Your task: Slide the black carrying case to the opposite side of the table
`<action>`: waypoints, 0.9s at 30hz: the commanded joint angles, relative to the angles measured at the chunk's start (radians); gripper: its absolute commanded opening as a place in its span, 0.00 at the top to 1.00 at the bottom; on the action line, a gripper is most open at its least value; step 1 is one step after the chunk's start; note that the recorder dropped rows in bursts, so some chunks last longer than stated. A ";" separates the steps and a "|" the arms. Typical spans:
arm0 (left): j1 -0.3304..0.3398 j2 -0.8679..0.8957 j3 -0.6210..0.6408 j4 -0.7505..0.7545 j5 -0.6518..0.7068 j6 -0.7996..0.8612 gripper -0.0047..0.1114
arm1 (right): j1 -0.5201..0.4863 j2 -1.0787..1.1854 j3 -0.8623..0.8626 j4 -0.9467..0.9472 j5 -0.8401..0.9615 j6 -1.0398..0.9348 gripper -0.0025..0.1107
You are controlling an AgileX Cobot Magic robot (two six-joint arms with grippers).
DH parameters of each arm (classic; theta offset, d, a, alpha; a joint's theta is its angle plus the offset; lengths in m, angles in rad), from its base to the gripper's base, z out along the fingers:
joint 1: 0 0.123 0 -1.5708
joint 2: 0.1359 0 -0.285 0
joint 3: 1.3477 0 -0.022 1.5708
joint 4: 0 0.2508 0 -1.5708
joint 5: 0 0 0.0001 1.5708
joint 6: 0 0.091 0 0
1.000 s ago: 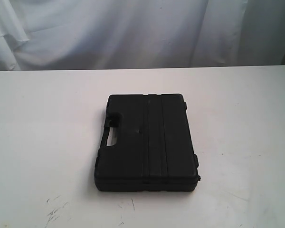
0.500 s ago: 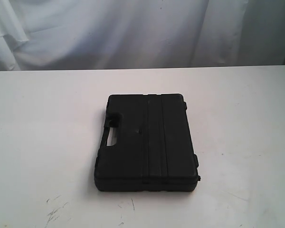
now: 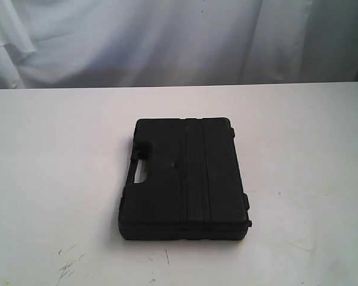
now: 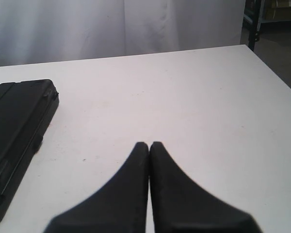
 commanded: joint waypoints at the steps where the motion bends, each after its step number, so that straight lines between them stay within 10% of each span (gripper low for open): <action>1: 0.003 0.048 -0.015 -0.064 0.018 0.000 0.96 | 0.002 -0.005 0.003 -0.009 -0.002 0.002 0.98; 19: -0.004 0.593 -0.437 -0.062 0.387 0.046 0.96 | 0.002 -0.005 0.003 -0.009 -0.002 0.002 0.98; 27: -0.180 0.768 -0.549 0.049 0.408 -0.071 0.96 | 0.002 -0.005 0.003 -0.009 -0.002 0.002 0.98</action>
